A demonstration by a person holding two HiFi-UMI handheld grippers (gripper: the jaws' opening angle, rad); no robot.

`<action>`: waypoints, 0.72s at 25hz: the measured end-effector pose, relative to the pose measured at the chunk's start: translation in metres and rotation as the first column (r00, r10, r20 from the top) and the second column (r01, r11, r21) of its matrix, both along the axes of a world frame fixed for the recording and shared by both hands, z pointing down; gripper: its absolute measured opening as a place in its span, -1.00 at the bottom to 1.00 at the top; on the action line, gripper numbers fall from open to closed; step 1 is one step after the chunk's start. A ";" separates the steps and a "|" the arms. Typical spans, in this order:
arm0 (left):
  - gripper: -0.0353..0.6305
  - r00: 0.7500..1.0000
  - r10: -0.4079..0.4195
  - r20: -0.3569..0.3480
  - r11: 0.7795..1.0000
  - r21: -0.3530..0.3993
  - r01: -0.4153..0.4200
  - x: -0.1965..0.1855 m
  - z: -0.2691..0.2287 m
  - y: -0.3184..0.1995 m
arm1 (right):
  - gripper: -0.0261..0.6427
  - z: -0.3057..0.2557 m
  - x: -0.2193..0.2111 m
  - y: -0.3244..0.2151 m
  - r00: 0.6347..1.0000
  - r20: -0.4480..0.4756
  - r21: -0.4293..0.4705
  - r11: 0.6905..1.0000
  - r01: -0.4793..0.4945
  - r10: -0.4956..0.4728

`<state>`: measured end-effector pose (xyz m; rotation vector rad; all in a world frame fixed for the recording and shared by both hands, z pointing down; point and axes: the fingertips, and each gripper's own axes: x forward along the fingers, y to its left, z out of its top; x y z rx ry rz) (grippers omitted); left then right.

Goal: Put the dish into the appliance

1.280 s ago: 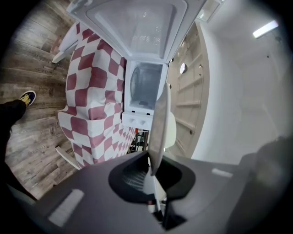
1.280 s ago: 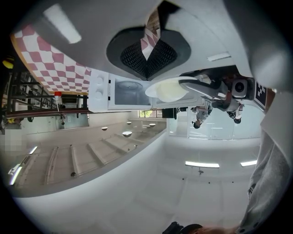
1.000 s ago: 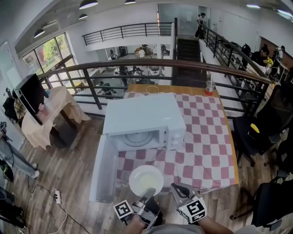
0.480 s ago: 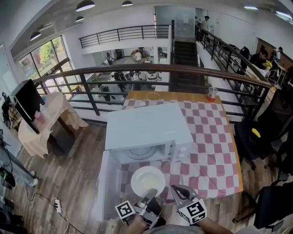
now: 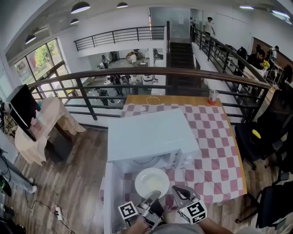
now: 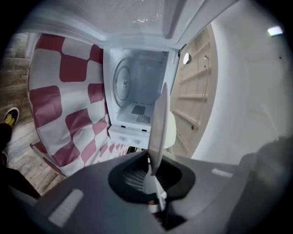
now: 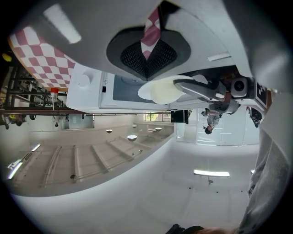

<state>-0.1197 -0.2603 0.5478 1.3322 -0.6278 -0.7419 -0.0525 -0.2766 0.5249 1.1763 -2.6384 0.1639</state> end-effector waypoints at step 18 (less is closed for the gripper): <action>-0.82 1.000 0.012 -0.011 1.000 -0.008 -0.013 -0.026 0.013 -0.026 | -0.93 0.006 -0.013 -0.026 0.998 -0.040 0.009 0.999 -0.046 0.047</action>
